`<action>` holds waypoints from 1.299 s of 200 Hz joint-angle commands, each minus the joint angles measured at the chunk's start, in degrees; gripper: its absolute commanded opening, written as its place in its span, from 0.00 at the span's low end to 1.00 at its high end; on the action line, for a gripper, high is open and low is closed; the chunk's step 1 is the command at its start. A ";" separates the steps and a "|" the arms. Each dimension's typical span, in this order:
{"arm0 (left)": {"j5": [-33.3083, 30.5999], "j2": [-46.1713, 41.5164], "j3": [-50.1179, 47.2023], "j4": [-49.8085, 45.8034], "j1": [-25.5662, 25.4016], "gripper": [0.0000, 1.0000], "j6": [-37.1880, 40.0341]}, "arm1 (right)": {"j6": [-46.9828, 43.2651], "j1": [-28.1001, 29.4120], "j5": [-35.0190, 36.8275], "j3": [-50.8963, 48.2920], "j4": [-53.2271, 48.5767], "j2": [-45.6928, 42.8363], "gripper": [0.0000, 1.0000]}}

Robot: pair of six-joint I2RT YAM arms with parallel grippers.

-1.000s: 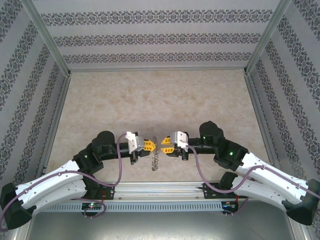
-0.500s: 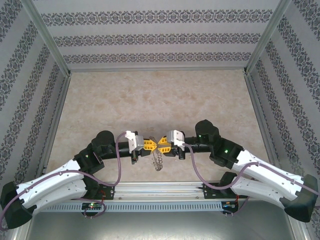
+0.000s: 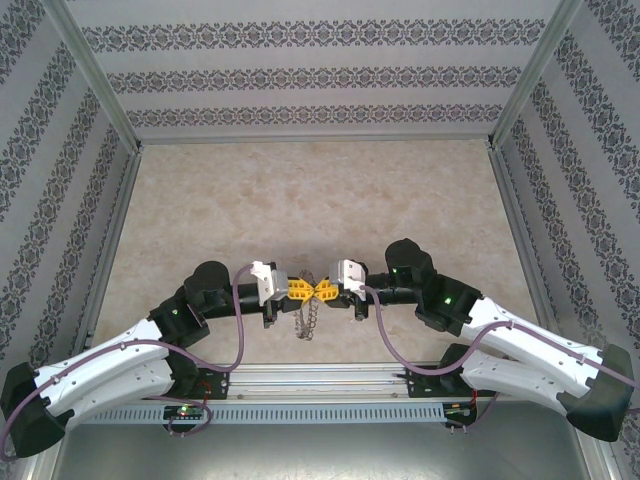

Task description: Put the keys on the keyring

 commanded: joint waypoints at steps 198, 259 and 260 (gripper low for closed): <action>-0.93 0.88 -0.81 4.92 -0.12 0.00 -0.42 | -1.43 0.71 3.60 0.35 -2.94 -5.77 0.20; 2.35 -1.19 -1.98 9.37 -0.08 0.00 -1.76 | 0.53 0.62 1.06 -0.37 -1.98 -6.76 0.22; 2.38 -1.23 -1.98 9.44 -0.08 0.00 -1.80 | 0.53 0.66 0.99 -0.37 -2.05 -6.76 0.22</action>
